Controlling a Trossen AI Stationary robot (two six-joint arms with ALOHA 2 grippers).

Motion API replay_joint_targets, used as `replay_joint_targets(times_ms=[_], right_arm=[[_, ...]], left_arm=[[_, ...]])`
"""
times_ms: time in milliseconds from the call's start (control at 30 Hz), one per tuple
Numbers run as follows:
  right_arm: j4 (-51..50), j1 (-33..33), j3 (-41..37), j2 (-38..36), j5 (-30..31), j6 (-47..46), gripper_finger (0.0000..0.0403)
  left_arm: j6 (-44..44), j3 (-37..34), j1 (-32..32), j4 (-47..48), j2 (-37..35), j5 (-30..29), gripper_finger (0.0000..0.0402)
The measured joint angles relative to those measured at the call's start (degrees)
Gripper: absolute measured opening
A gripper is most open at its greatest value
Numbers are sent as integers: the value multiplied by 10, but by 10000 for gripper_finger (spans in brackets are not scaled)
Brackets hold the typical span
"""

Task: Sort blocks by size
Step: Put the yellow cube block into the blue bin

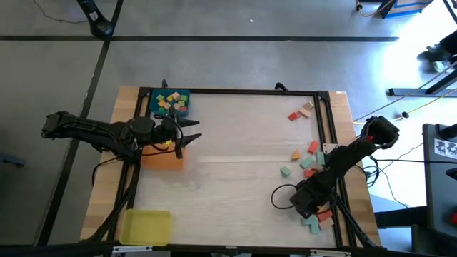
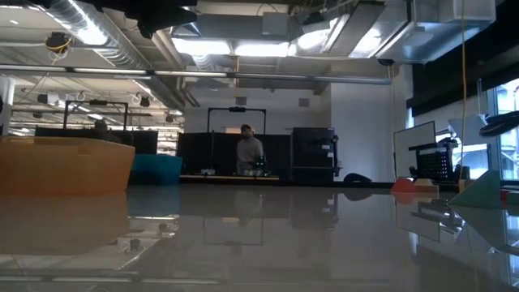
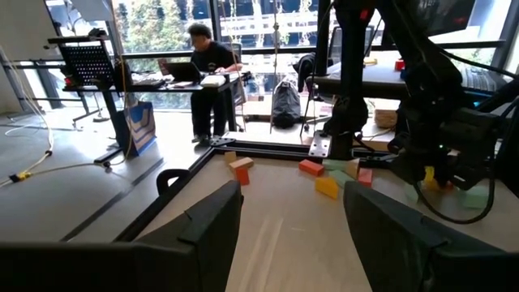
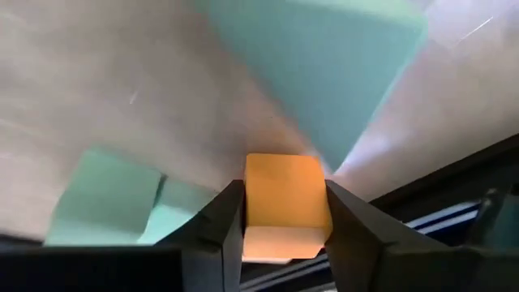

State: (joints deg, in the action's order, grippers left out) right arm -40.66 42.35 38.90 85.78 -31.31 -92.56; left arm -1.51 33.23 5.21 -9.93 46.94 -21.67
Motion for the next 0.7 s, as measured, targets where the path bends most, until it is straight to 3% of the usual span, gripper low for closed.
replay_joint_targets(times_ms=[267, 500, 700], right_arm=[[-94, -38, 93, 0, 10, 71, 136], [-244, -94, 218, -1, 138, 195, 137], [-260, -152, 289, -1, 278, 325, 135]], left_arm=[[0, 0, 0, -13, 0, 0, 205], [0, 0, 0, -13, 0, 0, 205], [0, 0, 0, -14, 0, 0, 205]])
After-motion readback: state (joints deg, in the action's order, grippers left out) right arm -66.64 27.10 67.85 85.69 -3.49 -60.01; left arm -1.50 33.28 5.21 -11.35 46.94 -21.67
